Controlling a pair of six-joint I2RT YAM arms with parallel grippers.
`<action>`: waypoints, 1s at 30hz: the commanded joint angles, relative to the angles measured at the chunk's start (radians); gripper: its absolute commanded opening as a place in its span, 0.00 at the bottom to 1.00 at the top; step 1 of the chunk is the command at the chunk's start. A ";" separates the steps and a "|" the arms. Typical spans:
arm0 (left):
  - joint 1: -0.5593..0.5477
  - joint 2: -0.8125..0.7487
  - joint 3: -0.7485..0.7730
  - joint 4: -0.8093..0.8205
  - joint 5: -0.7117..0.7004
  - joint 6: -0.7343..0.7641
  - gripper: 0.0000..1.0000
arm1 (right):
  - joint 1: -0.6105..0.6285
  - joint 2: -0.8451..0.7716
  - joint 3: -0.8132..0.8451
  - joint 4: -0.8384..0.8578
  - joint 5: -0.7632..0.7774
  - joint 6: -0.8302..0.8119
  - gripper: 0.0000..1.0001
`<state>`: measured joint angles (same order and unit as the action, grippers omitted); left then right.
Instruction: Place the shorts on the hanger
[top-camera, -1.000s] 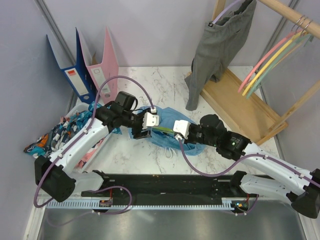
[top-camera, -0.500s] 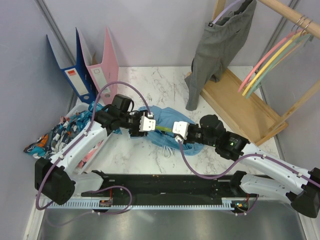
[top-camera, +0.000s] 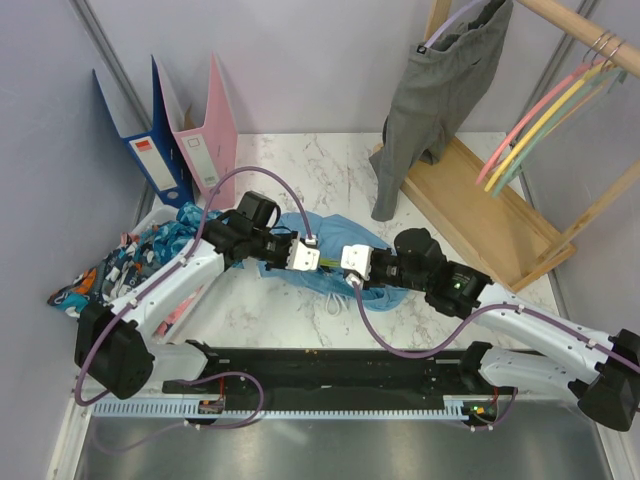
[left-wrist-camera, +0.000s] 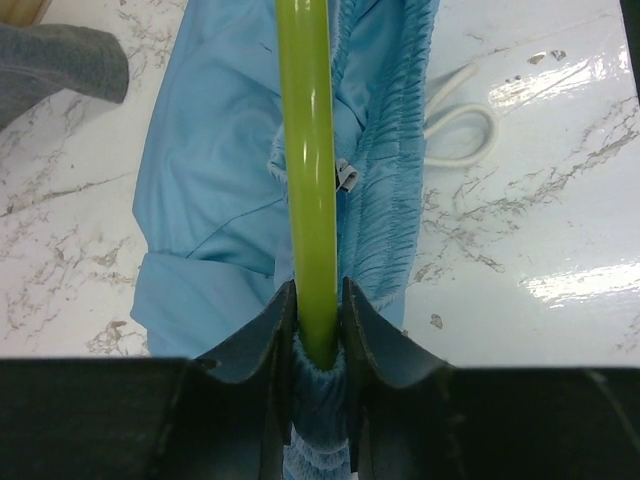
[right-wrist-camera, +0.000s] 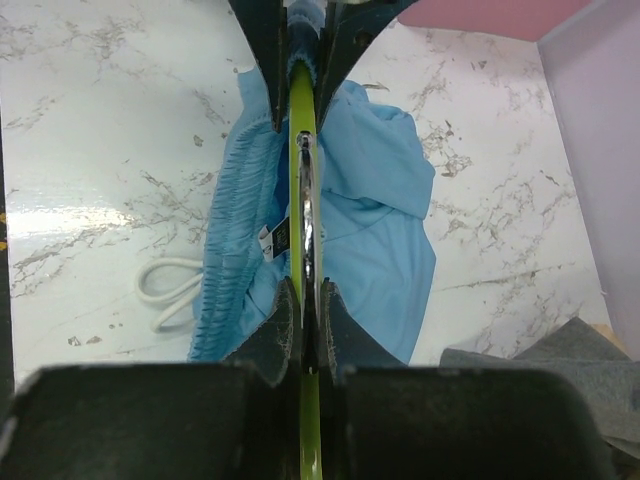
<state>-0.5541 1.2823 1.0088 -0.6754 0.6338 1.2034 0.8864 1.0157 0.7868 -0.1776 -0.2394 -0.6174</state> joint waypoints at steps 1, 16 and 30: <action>-0.013 -0.009 0.010 0.023 0.043 0.002 0.09 | 0.005 -0.011 0.032 0.167 -0.044 -0.002 0.00; 0.002 -0.175 -0.141 0.086 0.076 0.021 0.02 | -0.035 -0.115 0.287 -0.097 0.024 0.487 0.98; -0.010 -0.230 -0.164 0.091 0.095 0.075 0.02 | -0.336 0.178 0.238 -0.418 -0.161 0.472 0.78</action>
<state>-0.5591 1.0794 0.8394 -0.6323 0.6842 1.2392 0.5766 1.1419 1.0580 -0.4709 -0.3050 -0.1383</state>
